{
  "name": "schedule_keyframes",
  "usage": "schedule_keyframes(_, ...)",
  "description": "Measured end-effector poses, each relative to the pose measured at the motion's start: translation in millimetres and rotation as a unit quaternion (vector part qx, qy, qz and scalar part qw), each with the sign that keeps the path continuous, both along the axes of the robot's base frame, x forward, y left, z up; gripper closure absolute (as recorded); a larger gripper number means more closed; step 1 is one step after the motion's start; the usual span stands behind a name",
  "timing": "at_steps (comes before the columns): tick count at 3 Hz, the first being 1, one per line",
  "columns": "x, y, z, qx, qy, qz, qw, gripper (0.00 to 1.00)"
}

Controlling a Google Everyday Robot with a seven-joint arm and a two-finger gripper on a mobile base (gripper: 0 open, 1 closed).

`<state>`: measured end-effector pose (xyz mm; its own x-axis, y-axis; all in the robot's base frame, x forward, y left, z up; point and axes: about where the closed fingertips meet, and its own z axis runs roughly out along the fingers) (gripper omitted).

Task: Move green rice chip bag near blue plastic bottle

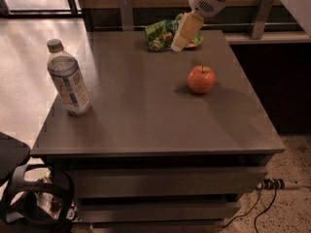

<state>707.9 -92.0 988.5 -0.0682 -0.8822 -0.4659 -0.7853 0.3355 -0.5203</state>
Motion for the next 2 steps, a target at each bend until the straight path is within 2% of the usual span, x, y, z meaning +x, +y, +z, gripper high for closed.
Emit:
schedule_keyframes(1,23.9,0.7,-6.6,0.004,-0.014,0.007,0.9999,0.00)
schedule_keyframes(2,78.7,6.2,-36.1,0.015,-0.028,0.028,0.9991,0.00)
